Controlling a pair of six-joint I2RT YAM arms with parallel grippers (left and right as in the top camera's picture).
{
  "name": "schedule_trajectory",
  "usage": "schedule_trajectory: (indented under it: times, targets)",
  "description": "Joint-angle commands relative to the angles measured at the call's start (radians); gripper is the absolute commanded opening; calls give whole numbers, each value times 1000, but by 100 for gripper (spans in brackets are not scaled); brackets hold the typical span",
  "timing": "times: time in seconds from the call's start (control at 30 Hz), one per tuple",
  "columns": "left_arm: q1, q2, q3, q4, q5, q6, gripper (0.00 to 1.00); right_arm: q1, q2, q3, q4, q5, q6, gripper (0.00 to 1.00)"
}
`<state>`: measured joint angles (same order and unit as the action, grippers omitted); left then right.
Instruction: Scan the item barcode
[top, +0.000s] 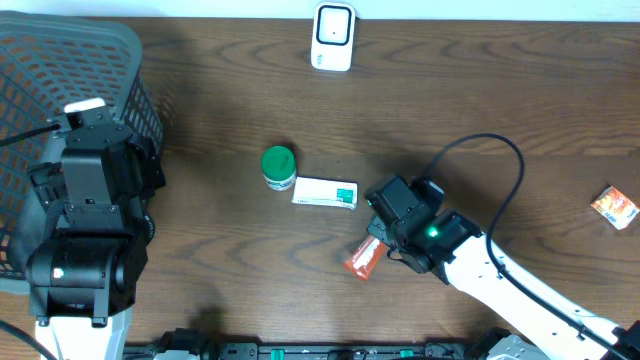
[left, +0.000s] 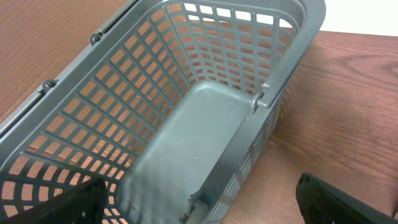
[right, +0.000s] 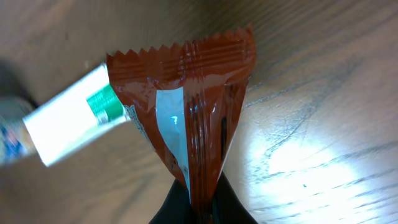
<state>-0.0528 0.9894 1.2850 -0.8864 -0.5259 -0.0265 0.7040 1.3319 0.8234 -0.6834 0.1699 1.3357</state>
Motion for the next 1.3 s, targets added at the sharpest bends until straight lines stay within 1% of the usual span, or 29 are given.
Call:
schedule_trajectory:
  times: [0.0, 0.23, 0.27, 0.37, 0.43, 0.67, 0.7, 0.73, 0.83, 0.9, 0.93, 0.97, 1.0, 1.07, 1.13, 1.27]
  targets:
    - [6, -3, -6, 0, -8, -5, 96, -5, -16, 5, 2, 57, 213, 1]
    - [6, -3, -6, 0, -8, -5, 96, -5, -16, 5, 14, 58, 221, 1]
    - [6, -3, -6, 0, -8, -5, 96, -5, -16, 5, 18, 60, 200, 2]
    - [6, -3, -6, 0, -8, -5, 96, -5, -11, 3, 8, 69, 79, 2]
    - [6, -3, -6, 0, -8, -5, 96, -5, 2, -7, -19, 68, 70, 2]
    - [6, -3, -6, 0, -8, -5, 96, -5, 136, -46, -7, 40, 72, 1]
    - [6, -3, -6, 0, -8, -5, 96, -5, 156, -46, -3, 33, 72, 3]
    - [6, -3, -6, 0, -8, -5, 96, -5, 169, -46, 3, 29, 62, 10]
    - [6, -3, -6, 0, -8, -5, 96, -5, 174, -45, 38, 27, -5, 39]
    - [6, -3, -6, 0, -8, -5, 96, -6, 161, -32, 44, 27, -54, 67]
    - [6, -3, -6, 0, -8, -5, 96, -8, 150, -23, 40, 26, -82, 76]
    - [6, -3, -6, 0, -8, -5, 96, -11, 137, -11, 35, 18, -118, 93]
    - [6, -3, -6, 0, -8, -5, 96, -16, 119, 0, 26, 6, -153, 99]
    - [6, -3, -6, 0, -8, -5, 96, -29, 82, 15, -1, -21, -182, 99]
    - [6, -3, -6, 0, -8, -5, 96, -71, 7, 20, -64, -73, -200, 99]
    - [6, -3, -6, 0, -8, -5, 96, -155, -71, 17, -191, -64, -212, 99]
